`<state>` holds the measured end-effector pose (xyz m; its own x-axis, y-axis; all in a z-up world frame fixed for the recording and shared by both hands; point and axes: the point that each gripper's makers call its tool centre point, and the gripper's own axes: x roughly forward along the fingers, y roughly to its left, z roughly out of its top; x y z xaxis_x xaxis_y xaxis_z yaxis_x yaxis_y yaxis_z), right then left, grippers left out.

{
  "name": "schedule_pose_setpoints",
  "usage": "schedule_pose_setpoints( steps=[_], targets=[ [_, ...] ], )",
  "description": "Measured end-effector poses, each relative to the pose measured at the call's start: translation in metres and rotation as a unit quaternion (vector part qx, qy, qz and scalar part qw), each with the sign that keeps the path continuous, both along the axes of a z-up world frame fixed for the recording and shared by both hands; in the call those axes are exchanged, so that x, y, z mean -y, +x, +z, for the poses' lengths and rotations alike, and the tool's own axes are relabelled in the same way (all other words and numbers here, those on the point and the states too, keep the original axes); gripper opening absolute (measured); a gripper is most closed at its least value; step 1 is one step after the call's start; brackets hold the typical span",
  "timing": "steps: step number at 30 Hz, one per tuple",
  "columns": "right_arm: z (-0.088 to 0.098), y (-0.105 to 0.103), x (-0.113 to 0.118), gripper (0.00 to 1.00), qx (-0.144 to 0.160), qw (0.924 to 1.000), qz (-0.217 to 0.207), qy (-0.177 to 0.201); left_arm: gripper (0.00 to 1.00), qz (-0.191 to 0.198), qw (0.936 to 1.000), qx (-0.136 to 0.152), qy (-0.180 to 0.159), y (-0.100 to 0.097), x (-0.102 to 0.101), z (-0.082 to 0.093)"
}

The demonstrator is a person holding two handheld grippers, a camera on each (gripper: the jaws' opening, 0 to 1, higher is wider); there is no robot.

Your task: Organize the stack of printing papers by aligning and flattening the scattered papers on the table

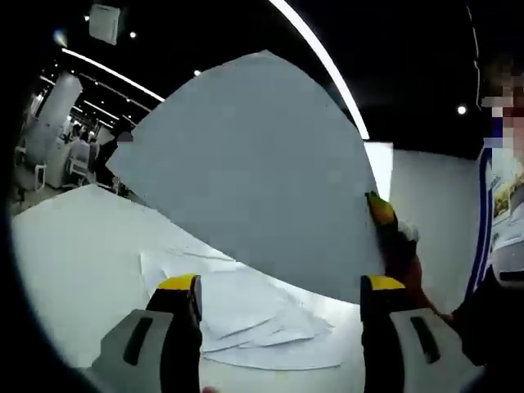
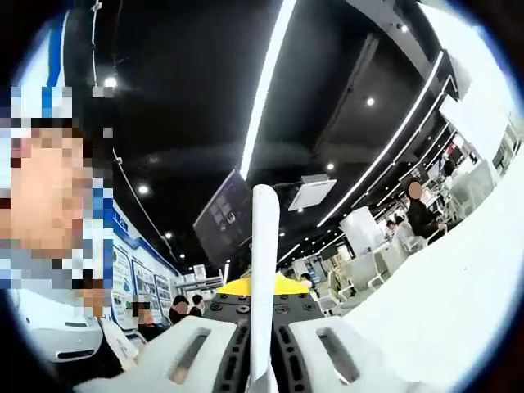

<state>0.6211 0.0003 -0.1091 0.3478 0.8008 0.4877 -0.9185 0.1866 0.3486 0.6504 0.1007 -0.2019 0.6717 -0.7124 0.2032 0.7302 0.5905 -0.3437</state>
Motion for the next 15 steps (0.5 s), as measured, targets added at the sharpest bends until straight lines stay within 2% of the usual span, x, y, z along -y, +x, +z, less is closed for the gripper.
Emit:
schedule_pose_setpoints(
  steps=[4, 8, 10, 11, 15],
  targets=[
    [-0.009, 0.01, 0.004, 0.0, -0.014, 0.9998, -0.012, 0.006, 0.81, -0.022, 0.9977, 0.014, -0.062, 0.0, 0.0, 0.013],
    [-0.022, 0.021, 0.008, 0.0, -0.059, 0.9978, -0.007, 0.03, 0.8, -0.021, 0.9948, 0.012, -0.099, 0.008, -0.004, 0.015],
    [-0.029, 0.026, 0.01, 0.0, -0.08, 0.9955, -0.009, 0.049, 0.82, -0.023, 0.991, 0.017, -0.131, 0.009, -0.007, 0.021],
    [-0.032, 0.028, 0.01, 0.0, -0.098, 0.9935, -0.003, 0.058, 0.83, -0.025, 0.9899, 0.011, -0.139, 0.011, -0.008, 0.019],
    [-0.038, 0.031, 0.008, 0.0, -0.111, 0.9919, -0.003, 0.062, 0.82, -0.022, 0.9878, 0.003, -0.154, 0.015, -0.012, 0.014]
  ],
)
